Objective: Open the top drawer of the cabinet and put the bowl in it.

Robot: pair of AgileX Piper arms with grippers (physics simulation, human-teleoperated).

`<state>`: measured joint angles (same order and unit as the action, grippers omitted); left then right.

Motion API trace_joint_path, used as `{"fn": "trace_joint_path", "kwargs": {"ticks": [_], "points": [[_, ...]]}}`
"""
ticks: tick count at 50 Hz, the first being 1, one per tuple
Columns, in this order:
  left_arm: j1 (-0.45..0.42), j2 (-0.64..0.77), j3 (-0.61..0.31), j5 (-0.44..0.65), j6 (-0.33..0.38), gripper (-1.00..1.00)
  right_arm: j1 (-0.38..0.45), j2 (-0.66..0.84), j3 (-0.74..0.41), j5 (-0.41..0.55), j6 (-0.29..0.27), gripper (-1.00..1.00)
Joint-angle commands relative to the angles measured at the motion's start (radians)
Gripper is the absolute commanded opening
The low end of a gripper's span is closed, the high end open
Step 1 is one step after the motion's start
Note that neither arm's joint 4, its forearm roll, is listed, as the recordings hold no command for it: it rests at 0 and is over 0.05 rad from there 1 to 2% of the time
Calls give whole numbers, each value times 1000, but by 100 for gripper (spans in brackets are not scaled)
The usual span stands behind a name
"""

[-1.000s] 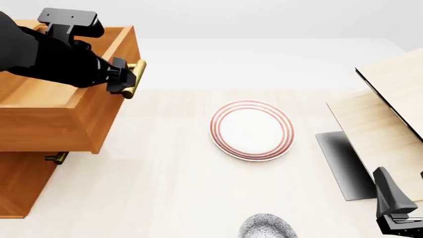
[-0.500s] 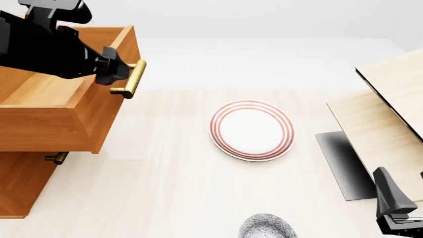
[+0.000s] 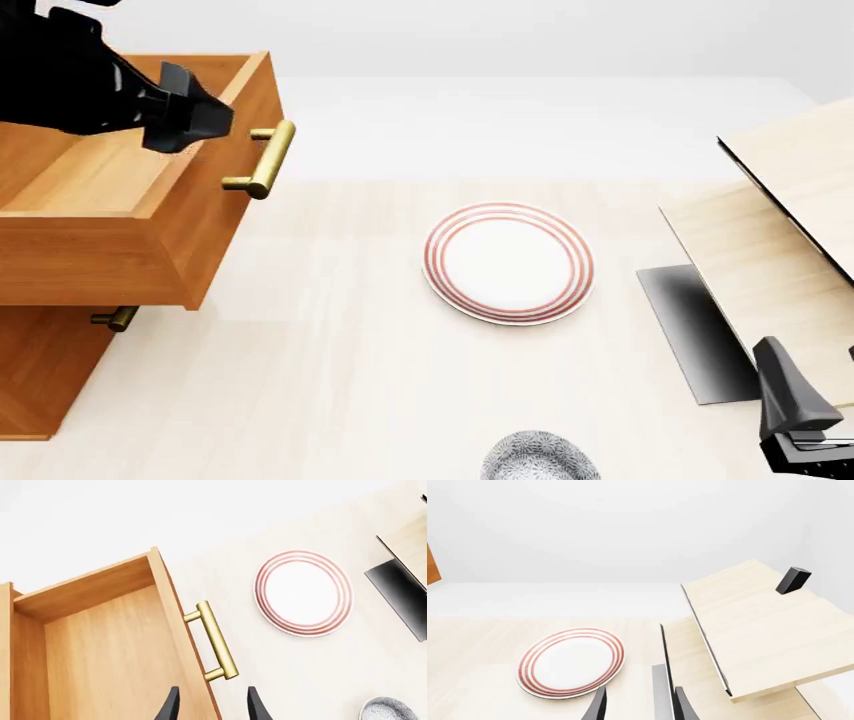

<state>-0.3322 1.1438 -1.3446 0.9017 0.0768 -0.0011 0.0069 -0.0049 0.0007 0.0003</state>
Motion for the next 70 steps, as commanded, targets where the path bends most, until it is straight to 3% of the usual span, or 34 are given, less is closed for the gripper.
{"fn": "trace_joint_path", "kwargs": {"ticks": [1,4,6,16,29,40,48,57,70], "points": [[63,-93,24,26,138,100,0,-2,1,0,0,100],[16,-84,11,30,133,100,0,-2,1,0,0,100],[29,-101,27,34,167,100,0,-2,1,0,0,100],[-39,-127,-23,65,162,100,0,-2,1,0,0,100],[-146,-152,14,56,166,100,0,-2,1,0,0,100],[-262,-130,24,26,105,100,0,-2,1,0,0,100],[-280,-165,59,35,71,100,0,-2,1,0,0,100],[-384,-121,85,-6,-47,100,0,-2,1,0,-1,100],[-438,-138,187,-53,-57,100,0,-2,1,0,0,100]]}}
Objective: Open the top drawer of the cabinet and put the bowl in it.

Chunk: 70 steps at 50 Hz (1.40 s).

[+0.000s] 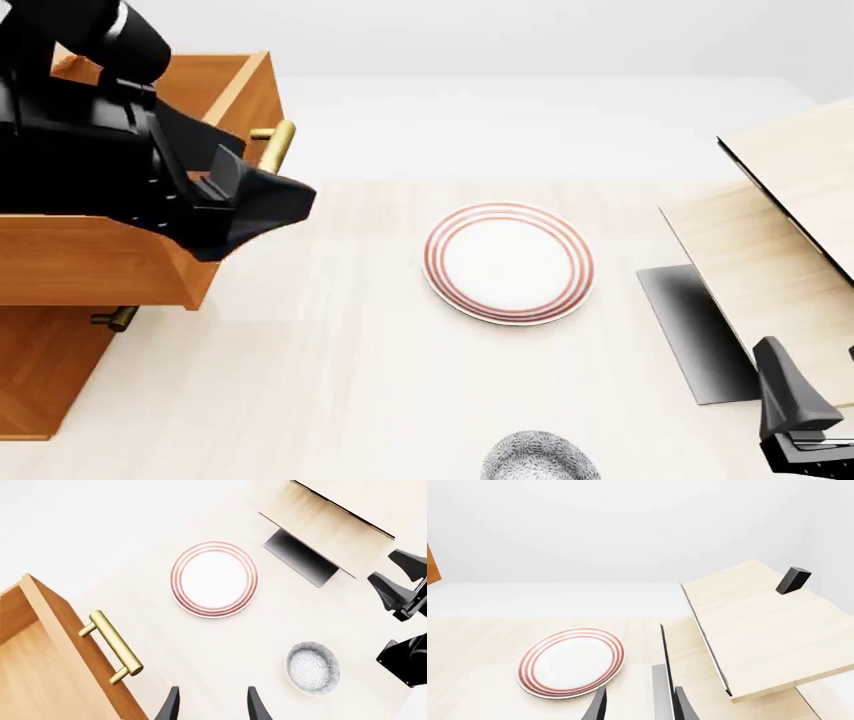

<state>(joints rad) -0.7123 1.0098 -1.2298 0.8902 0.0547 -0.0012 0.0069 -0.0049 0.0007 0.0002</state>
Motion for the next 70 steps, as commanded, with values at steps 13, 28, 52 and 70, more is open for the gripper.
{"fn": "trace_joint_path", "kwargs": {"ticks": [13,28,52,70], "points": [[-118,54,198,-182,-88,100,0,-2,1,0,0,100],[-160,108,279,-295,-130,100,0,-2,1,0,0,100],[-224,132,363,-387,-168,100,0,-2,1,0,-1,100],[-269,233,384,-514,-227,100,0,-2,1,0,0,100]]}}
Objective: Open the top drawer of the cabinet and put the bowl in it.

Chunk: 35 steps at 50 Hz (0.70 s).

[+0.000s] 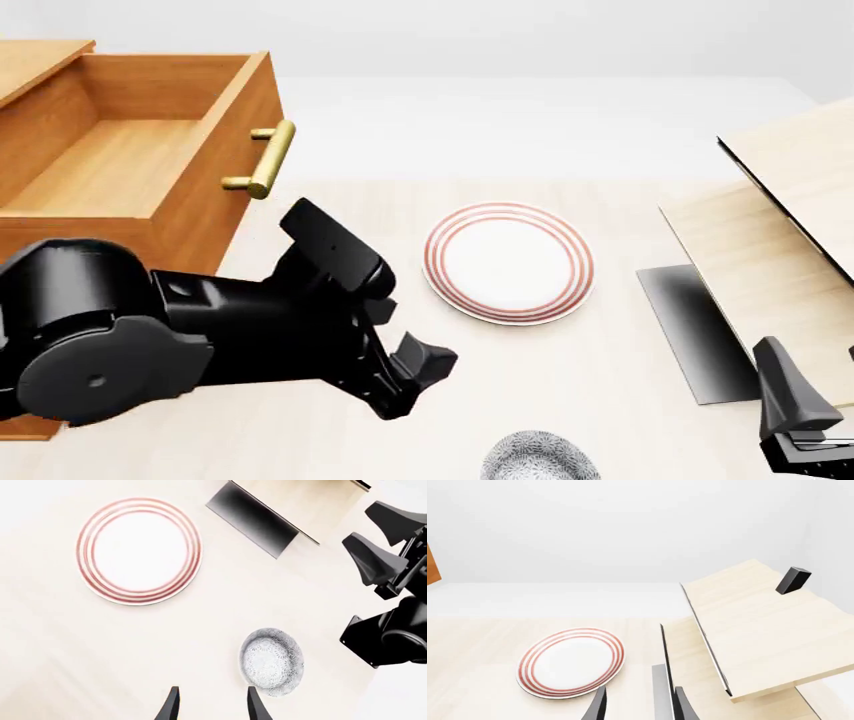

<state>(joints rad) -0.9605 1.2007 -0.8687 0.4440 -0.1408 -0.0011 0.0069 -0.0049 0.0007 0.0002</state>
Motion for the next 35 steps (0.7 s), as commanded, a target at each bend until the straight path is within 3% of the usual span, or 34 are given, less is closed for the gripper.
{"fn": "trace_joint_path", "kwargs": {"ticks": [1,17,35], "points": [[-22,46,25,-72,-37,100,0,-2,1,0,0,100],[-66,146,48,-177,-103,100,0,-2,1,0,0,100],[-57,177,100,-249,-138,100,0,-2,1,0,0,100]]}}
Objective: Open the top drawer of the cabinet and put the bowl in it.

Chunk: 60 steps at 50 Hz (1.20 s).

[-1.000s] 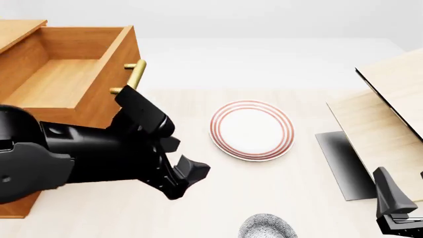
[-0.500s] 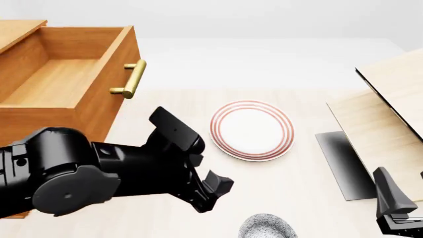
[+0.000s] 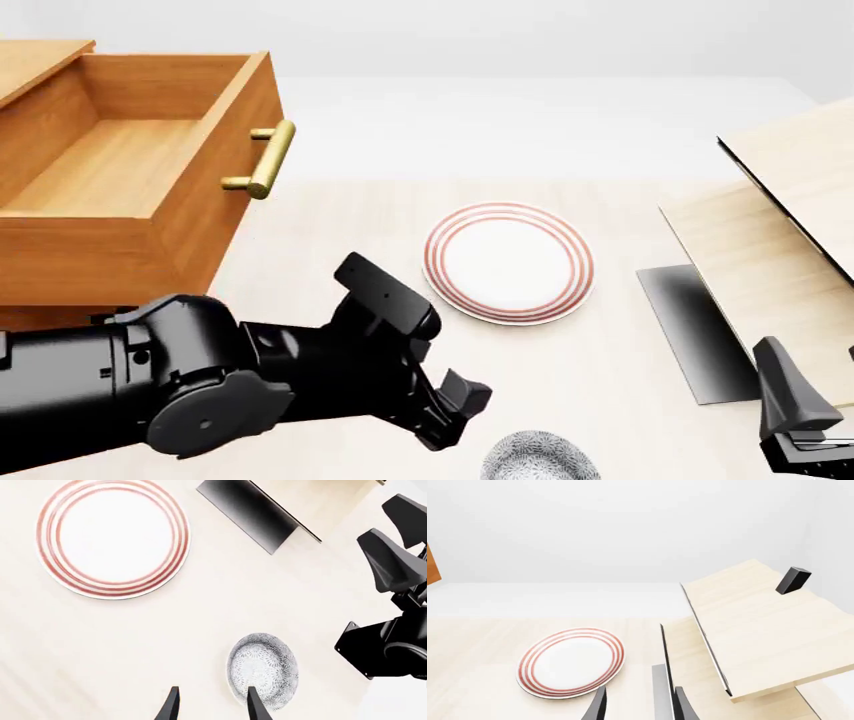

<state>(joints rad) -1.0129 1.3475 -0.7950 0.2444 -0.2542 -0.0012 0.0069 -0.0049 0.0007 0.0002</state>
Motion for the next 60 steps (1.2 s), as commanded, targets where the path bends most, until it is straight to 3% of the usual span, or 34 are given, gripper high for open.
{"fn": "trace_joint_path", "kwargs": {"ticks": [1,19,60], "points": [[-3,34,29,-54,-27,100,0,-2,1,0,0,100],[-33,136,32,-137,-77,100,0,-2,1,0,0,100],[-142,400,-65,-243,-183,100,0,-2,1,0,0,100]]}}
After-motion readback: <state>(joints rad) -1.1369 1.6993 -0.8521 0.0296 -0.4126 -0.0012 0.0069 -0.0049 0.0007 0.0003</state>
